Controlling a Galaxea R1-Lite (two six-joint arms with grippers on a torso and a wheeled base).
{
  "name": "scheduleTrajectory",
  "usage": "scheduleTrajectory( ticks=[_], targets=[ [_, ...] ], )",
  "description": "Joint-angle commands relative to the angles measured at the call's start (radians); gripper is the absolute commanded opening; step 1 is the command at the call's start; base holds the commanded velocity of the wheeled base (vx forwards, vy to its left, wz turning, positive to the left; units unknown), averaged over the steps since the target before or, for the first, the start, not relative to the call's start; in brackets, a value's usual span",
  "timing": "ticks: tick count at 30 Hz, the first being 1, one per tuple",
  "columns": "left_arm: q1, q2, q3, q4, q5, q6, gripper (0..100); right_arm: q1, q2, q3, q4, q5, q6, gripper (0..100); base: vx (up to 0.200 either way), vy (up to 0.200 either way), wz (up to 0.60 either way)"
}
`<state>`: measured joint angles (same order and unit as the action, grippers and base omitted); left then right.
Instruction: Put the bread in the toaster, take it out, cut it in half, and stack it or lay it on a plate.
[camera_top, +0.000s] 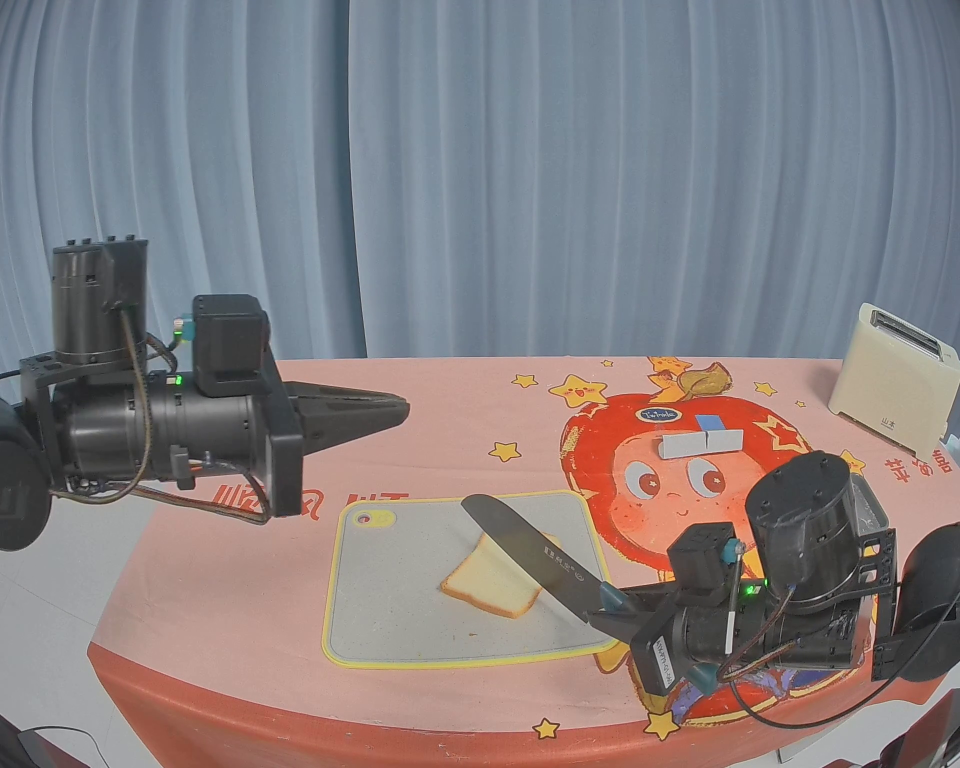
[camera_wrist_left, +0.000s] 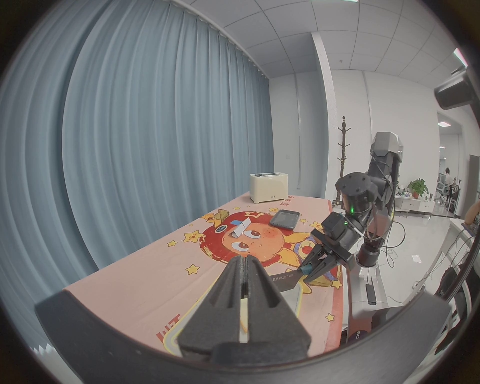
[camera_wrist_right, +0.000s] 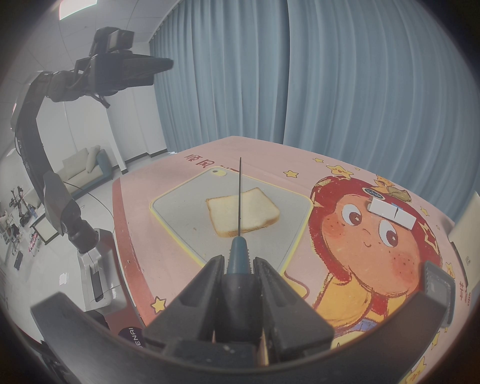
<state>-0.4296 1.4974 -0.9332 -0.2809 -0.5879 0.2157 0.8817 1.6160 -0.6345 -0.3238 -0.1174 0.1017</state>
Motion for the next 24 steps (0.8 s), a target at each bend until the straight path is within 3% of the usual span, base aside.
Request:
scheduleTrajectory(
  ticks=[1,8,24],
  targets=[
    [-0.009,0.096,-0.05,0.002,-0.001,-0.007,0,-0.009,0.01,-0.007,-0.001,0.001,0.0,0,0.0,0.0,0.0],
    [-0.052,0.161,-0.102,0.003,0.002,-0.013,0,-0.01,0.025,-0.021,0.0,0.001,0.001,0,0.0,0.0,0.0],
    [-0.058,0.236,-0.125,-0.001,0.0,-0.012,0,-0.007,0.03,-0.036,0.0,0.001,0.004,0,0.0,0.0,0.0]
  ],
)
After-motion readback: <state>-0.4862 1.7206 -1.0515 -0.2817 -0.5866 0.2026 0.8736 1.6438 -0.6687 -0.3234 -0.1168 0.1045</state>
